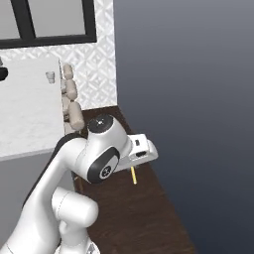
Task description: Take a straw from the drawer in front and place it inside the glass cup on the dining counter.
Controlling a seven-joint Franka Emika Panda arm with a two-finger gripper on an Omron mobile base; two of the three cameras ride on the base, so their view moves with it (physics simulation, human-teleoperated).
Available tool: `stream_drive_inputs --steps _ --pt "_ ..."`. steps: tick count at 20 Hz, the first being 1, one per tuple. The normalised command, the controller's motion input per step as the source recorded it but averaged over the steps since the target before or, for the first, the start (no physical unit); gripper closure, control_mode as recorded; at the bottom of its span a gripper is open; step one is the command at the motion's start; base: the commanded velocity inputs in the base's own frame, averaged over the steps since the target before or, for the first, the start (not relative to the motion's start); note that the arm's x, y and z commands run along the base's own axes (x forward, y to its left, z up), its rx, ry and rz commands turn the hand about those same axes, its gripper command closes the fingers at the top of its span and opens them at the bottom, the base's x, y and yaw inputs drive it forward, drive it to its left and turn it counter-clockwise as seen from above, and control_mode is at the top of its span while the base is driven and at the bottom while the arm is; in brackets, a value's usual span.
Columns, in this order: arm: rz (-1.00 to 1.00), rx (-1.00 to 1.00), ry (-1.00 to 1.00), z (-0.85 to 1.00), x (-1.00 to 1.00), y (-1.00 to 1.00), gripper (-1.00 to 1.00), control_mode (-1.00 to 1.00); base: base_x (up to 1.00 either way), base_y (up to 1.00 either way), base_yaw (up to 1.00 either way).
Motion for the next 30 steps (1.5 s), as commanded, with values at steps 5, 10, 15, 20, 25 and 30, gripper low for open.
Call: stream_drive_inputs --steps 5,10,15,20,25,30 --pt "0.00 0.00 0.00 0.00 0.00 0.00 1.00 1.00 0.99 -0.52 0.44" --pt "0.00 0.00 0.00 0.00 0.00 0.00 1.00 1.00 0.95 -0.56 0.46" --pt "0.00 0.00 0.00 0.00 0.00 0.00 1.00 1.00 0.92 -0.59 0.47" --pt "0.00 0.00 0.00 0.00 0.00 0.00 1.00 1.00 0.90 -0.62 0.47" --pt "0.00 0.00 0.00 0.00 0.00 0.00 1.00 1.00 0.93 -0.60 0.46" --pt "0.00 0.00 0.00 0.00 0.00 0.00 1.00 1.00 0.91 -0.56 0.50"
